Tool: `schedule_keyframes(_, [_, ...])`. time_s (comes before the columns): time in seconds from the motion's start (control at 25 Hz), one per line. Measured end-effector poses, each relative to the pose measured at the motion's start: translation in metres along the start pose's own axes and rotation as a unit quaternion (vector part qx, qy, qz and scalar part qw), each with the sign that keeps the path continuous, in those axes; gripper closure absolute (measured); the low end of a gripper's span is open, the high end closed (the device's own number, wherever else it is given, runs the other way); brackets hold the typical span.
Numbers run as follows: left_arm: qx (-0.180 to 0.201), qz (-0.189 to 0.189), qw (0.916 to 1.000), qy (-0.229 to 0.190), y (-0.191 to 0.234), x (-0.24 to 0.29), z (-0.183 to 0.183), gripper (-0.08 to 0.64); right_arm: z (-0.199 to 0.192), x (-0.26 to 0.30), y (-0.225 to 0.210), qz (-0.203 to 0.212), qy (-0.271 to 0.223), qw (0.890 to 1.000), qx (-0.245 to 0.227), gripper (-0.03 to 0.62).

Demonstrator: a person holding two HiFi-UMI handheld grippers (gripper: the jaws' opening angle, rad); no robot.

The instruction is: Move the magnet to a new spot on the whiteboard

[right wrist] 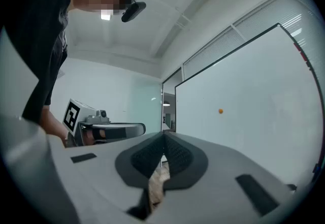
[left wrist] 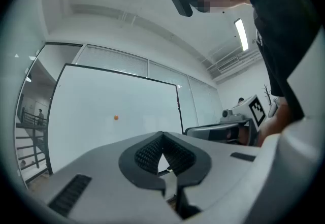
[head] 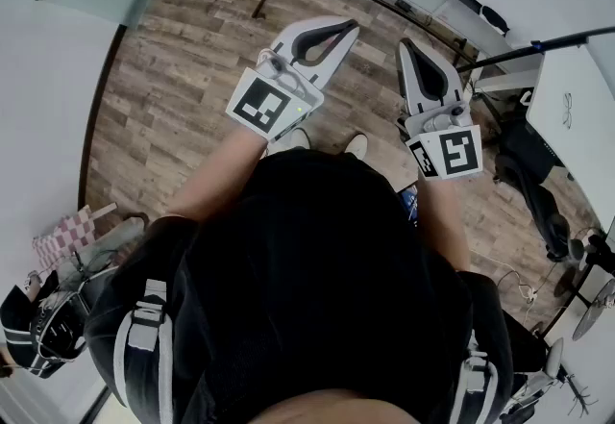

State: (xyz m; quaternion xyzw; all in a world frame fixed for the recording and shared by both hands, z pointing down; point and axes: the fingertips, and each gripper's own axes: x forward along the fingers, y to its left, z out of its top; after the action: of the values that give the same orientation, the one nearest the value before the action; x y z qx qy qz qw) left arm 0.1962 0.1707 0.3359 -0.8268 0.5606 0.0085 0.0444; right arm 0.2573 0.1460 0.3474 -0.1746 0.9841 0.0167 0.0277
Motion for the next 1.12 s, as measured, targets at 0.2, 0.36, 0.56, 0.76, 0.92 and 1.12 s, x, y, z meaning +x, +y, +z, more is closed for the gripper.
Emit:
schedule_keyframes(0.2, [0.001,0.0,1.0,0.005,-0.002,-0.001,-0.003,0.558,0.001,-0.003,-0.002,-0.003,-0.004,1.0,0.007,0.595])
schedule_keyframes(0.36, [0.001,-0.003,1.0,0.009,-0.005,-0.003,-0.006,0.558,0.001,-0.005,-0.002,-0.004,-0.003,1.0,0.008,0.595])
schedule_keyframes(0.56, [0.005,-0.002,1.0,0.004,-0.008,-0.004,-0.003,0.558,0.002,-0.007,-0.002,-0.005,-0.005,1.0,0.012,0.595])
schedule_keyframes(0.76, [0.005,-0.001,1.0,0.007,-0.014,-0.001,-0.003,0.558,0.003,-0.012,-0.005,-0.004,-0.005,1.0,0.009,0.595])
schedule_keyframes(0.92, [0.004,0.004,1.0,0.008,-0.015,0.001,-0.003,0.558,0.002,-0.014,-0.007,-0.001,-0.004,1.0,0.011,0.595])
schedule_keyframes(1.12, [0.001,0.006,0.9999,0.016,-0.017,0.006,-0.007,0.558,0.001,-0.017,-0.014,-0.001,-0.003,1.0,0.01,0.595])
